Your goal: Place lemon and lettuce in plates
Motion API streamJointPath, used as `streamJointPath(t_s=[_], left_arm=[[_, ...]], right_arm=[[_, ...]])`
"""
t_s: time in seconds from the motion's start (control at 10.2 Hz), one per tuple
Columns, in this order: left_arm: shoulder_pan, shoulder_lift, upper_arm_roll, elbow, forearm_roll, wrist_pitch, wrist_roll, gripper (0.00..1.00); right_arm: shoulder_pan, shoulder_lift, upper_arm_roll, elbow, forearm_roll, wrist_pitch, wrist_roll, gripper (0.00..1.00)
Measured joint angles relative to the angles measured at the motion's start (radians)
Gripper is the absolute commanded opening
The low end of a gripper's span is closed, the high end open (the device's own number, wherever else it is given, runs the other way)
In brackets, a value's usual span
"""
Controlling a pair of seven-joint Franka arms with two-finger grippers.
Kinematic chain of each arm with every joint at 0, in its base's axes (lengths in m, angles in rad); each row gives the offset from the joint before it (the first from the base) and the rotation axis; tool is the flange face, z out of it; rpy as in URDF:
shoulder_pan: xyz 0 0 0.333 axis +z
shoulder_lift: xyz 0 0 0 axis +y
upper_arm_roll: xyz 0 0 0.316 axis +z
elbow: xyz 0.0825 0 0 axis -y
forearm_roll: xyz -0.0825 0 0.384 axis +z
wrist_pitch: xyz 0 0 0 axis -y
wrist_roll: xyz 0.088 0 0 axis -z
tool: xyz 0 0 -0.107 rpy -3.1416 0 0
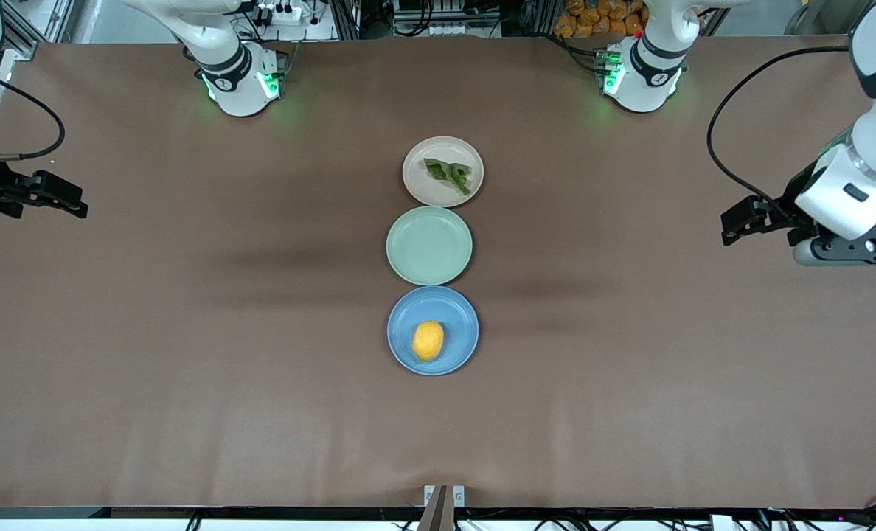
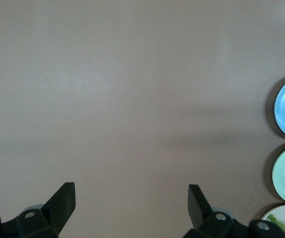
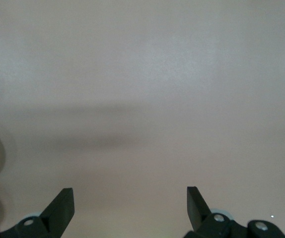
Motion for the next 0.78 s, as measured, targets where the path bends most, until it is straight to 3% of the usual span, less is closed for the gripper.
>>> streamJointPath(t_s=[0.78], left_arm=[[0.006,-0.05,0.01,-0.003,0.0,-0.035,0.007,1.0]], right_arm=[[-0.01,0.0,0.002,-0.002,0.0,0.0,0.001,1.0]])
